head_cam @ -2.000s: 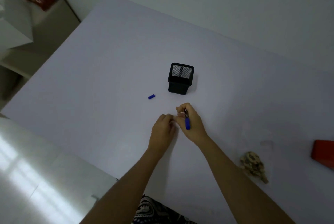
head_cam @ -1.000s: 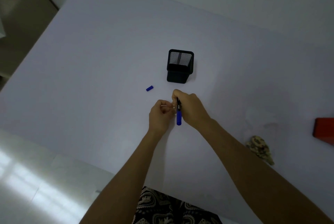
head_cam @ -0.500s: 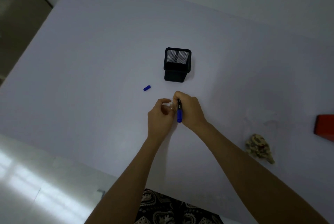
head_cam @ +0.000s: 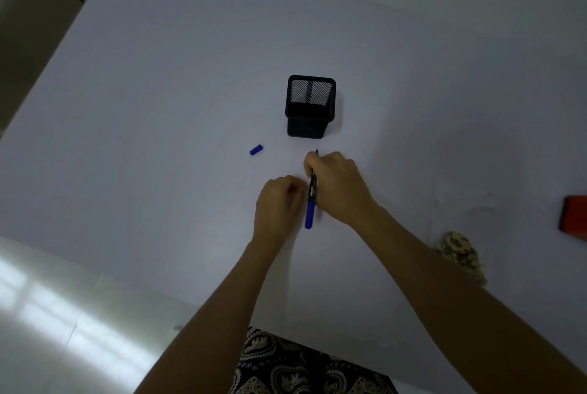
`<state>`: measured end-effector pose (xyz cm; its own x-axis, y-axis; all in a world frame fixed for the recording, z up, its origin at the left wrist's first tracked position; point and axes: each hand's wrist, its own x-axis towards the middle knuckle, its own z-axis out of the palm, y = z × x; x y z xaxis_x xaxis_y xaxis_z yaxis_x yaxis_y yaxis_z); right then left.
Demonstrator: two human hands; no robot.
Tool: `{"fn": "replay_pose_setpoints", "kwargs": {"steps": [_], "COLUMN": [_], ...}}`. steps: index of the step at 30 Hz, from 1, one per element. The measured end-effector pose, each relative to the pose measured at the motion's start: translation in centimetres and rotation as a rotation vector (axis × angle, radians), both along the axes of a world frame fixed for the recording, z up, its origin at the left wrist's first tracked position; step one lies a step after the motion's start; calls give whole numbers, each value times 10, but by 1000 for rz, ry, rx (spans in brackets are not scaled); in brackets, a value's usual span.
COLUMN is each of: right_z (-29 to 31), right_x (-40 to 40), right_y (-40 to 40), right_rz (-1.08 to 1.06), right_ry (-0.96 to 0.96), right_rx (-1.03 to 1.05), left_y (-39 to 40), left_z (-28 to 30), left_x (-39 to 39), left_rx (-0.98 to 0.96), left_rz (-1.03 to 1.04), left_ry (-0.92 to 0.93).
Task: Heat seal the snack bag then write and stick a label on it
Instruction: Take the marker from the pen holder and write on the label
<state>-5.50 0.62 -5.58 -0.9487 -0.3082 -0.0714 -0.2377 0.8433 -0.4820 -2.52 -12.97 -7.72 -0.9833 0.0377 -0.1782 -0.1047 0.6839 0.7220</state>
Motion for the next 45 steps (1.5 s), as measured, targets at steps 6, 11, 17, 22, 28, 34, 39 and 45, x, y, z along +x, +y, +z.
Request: {"fn": "replay_pose_setpoints", "kwargs": {"steps": [6, 11, 17, 22, 28, 34, 39, 45], "right_z": [-11, -32, -46, -53, -58, -61, -59, -59], "right_x": [21, 21, 25, 27, 28, 29, 29, 28], "right_y": [-35, -36, -38, -41, -42, -40, -42, -41], "right_rz": [-687, -579, -538, -517, -530, -503, -541, -557], "right_ry": [-206, -93, 46, 109, 120, 128, 133, 115], "right_rx": [-825, -753, -656, -593, -600, -567, -601, -611], "left_y": [6, 7, 8, 8, 8, 9, 9, 10], "left_z": [-21, -35, -37, -39, -42, -44, -44, -44], "left_x": [16, 18, 20, 18, 19, 20, 19, 19], "left_rx": [-170, -238, -254, -273, -271, -313, -305, -291], "left_rz": [131, 170, 162, 176, 185, 185, 192, 201], "left_ry": [167, 187, 231, 209, 226, 244, 245, 233]}}
